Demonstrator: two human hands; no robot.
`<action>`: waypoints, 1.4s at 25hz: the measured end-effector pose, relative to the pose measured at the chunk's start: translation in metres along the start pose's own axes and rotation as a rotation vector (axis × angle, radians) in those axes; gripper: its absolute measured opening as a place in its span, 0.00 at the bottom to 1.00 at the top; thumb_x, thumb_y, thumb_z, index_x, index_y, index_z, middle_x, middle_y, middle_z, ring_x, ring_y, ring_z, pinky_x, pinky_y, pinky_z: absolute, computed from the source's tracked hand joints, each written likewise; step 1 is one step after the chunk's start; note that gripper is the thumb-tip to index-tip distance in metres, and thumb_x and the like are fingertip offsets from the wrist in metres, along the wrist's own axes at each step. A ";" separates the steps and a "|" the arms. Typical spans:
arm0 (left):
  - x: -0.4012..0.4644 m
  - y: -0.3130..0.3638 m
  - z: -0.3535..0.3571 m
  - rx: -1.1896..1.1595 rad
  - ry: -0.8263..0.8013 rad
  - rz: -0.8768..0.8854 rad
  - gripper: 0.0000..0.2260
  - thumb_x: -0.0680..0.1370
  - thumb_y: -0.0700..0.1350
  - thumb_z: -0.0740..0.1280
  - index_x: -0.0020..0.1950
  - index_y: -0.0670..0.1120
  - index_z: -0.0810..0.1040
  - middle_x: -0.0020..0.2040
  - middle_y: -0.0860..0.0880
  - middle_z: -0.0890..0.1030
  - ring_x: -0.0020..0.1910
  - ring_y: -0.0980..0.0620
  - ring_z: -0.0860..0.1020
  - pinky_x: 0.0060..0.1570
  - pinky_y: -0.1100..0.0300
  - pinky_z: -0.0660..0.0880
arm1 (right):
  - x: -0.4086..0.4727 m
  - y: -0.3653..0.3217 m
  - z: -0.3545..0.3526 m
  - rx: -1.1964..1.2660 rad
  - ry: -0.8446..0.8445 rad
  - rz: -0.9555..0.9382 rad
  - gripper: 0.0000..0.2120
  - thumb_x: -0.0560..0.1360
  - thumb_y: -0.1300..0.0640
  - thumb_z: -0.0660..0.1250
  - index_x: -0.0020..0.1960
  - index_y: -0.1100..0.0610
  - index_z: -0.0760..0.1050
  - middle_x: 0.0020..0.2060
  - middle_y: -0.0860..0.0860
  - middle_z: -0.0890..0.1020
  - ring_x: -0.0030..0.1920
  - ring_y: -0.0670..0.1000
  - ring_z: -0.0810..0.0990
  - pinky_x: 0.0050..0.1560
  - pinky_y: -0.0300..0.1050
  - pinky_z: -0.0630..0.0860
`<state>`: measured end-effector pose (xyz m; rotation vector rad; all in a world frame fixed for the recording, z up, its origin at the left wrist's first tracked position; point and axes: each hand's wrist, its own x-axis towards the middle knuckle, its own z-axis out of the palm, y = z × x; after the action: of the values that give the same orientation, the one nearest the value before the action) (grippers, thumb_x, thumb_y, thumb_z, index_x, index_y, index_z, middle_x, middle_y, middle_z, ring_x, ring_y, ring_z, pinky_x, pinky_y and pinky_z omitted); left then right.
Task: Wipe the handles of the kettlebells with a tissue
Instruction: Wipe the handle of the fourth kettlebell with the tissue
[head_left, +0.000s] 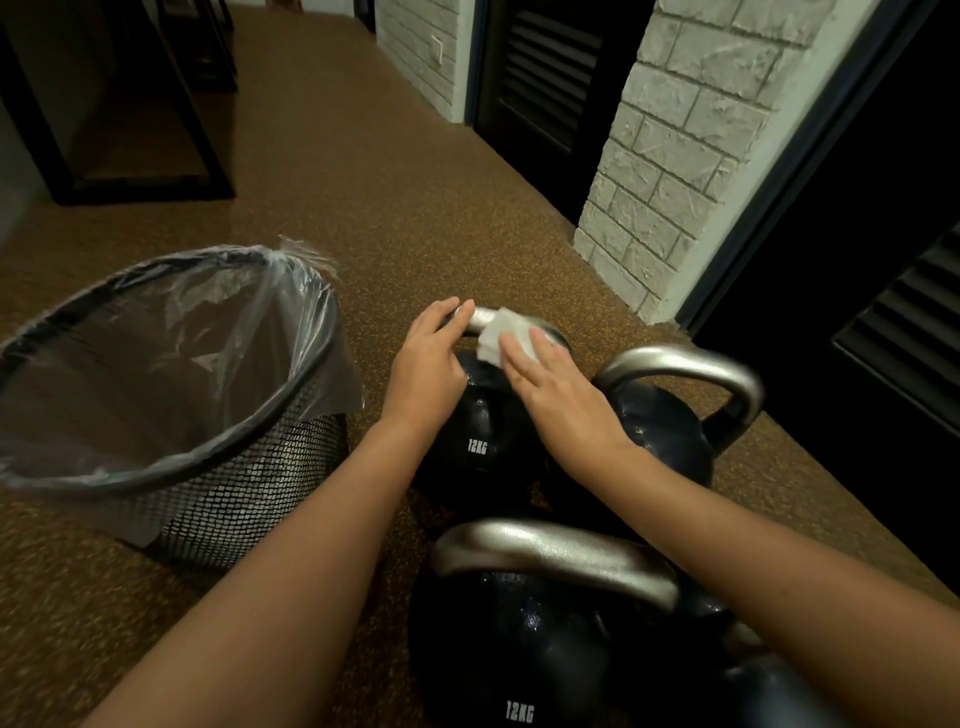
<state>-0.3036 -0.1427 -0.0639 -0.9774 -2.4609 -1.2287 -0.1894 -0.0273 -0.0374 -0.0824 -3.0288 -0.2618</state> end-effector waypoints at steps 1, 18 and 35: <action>0.000 0.000 0.000 -0.002 0.001 -0.006 0.25 0.74 0.28 0.57 0.69 0.44 0.70 0.69 0.46 0.70 0.70 0.50 0.65 0.69 0.61 0.61 | -0.003 0.004 0.003 -0.050 -0.001 -0.032 0.25 0.73 0.63 0.47 0.67 0.65 0.70 0.69 0.58 0.70 0.69 0.64 0.66 0.68 0.55 0.63; 0.001 0.002 -0.001 -0.042 -0.015 -0.055 0.25 0.74 0.29 0.57 0.68 0.46 0.71 0.69 0.48 0.70 0.69 0.52 0.66 0.69 0.62 0.61 | 0.060 0.026 -0.039 0.492 -0.074 0.543 0.16 0.74 0.64 0.63 0.58 0.52 0.79 0.52 0.58 0.81 0.55 0.59 0.78 0.56 0.47 0.74; 0.002 0.010 -0.011 -0.122 -0.035 -0.119 0.25 0.74 0.29 0.56 0.70 0.45 0.69 0.69 0.50 0.69 0.69 0.54 0.66 0.68 0.67 0.58 | 0.044 0.008 -0.047 0.513 0.024 0.356 0.26 0.73 0.67 0.59 0.70 0.57 0.63 0.62 0.59 0.74 0.61 0.59 0.74 0.59 0.50 0.71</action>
<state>-0.2996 -0.1463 -0.0496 -0.9007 -2.5292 -1.4255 -0.2285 -0.0256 0.0144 -0.5568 -2.8778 0.5311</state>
